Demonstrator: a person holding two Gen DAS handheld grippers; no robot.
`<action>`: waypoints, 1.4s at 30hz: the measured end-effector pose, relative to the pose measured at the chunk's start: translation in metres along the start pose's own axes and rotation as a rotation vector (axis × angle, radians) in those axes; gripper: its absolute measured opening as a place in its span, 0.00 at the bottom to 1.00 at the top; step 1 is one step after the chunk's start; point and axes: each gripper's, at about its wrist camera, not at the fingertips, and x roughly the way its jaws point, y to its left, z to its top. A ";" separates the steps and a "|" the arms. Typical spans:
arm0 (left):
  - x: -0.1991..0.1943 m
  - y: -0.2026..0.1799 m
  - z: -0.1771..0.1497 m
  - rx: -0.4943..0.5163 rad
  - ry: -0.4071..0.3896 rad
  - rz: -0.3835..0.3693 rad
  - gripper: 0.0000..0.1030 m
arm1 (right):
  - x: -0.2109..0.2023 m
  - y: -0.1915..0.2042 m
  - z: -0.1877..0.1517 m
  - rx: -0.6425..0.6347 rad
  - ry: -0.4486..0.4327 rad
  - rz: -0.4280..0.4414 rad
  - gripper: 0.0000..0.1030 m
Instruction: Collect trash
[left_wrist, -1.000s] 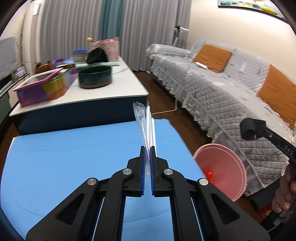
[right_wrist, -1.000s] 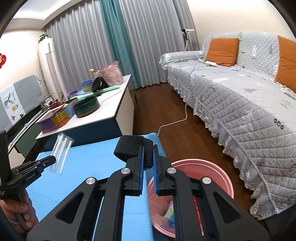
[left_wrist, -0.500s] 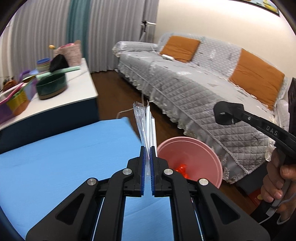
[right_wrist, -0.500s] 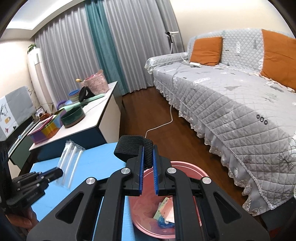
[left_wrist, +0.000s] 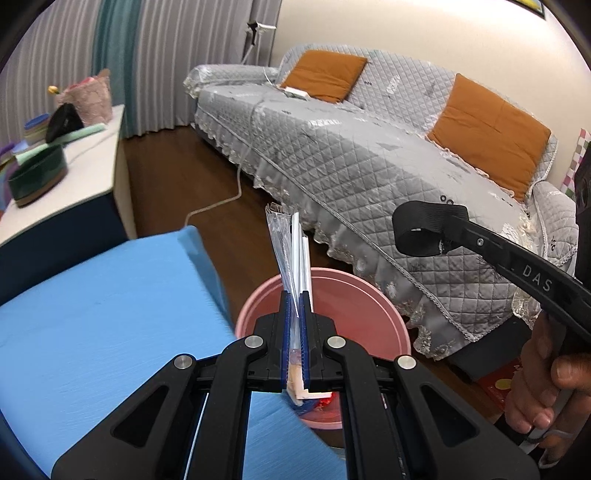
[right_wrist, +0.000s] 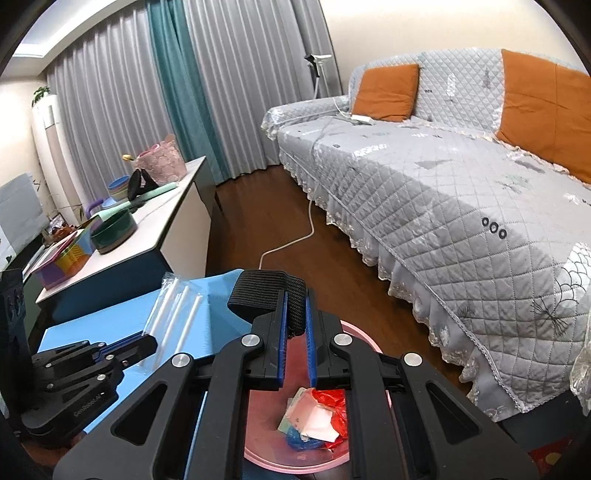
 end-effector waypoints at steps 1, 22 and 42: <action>0.002 0.000 0.001 0.000 0.010 -0.010 0.05 | 0.001 -0.001 0.000 0.004 0.004 0.000 0.09; -0.056 0.024 -0.005 -0.041 -0.035 0.031 0.54 | 0.001 -0.001 0.003 0.047 0.034 -0.023 0.64; -0.204 0.094 -0.099 -0.211 -0.186 0.285 0.92 | -0.101 0.118 -0.053 -0.125 -0.006 0.080 0.95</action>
